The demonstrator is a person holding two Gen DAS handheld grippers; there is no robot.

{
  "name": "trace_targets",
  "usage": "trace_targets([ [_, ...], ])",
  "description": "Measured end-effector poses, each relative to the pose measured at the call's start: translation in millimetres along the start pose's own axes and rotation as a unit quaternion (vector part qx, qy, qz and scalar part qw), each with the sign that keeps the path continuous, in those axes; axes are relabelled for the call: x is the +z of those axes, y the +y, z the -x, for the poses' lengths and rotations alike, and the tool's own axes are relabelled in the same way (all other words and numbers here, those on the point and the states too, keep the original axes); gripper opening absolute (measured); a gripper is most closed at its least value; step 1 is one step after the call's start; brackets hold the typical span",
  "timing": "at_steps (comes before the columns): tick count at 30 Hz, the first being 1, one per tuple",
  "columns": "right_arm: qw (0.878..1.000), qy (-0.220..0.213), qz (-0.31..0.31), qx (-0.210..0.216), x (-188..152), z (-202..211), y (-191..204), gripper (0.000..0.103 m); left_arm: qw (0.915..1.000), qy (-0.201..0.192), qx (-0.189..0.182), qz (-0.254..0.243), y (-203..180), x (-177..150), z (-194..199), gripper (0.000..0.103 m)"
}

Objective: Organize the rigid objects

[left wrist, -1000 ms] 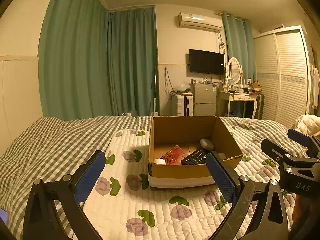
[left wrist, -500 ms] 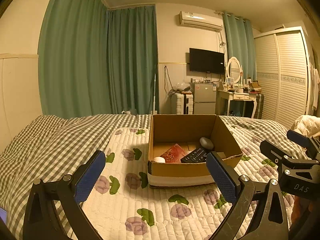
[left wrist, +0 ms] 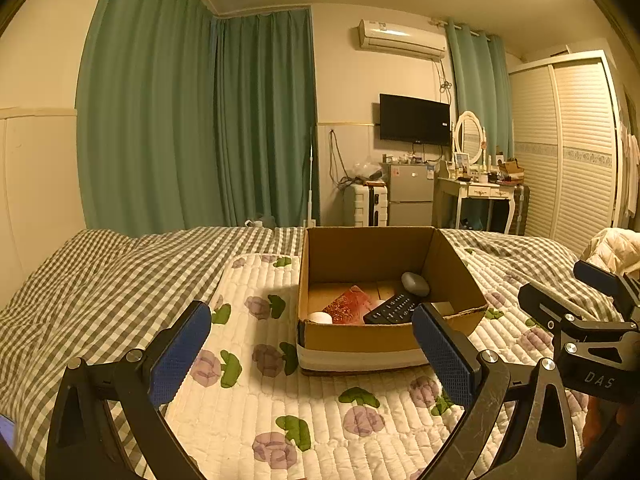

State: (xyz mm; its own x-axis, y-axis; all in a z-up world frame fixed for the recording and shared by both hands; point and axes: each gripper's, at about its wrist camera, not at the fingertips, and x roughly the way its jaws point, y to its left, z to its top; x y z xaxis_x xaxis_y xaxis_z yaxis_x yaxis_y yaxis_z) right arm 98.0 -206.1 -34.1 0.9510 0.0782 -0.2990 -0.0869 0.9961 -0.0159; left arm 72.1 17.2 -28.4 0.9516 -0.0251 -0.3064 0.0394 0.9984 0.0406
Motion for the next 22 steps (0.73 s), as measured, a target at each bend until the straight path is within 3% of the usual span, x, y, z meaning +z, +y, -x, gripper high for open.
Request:
trace_targets([
  [22,1.000,0.005,0.001,-0.001,-2.8,-2.0,-0.3,0.103,1.0000,-0.001,0.001,-0.001,0.0,-2.0,0.2,0.103],
])
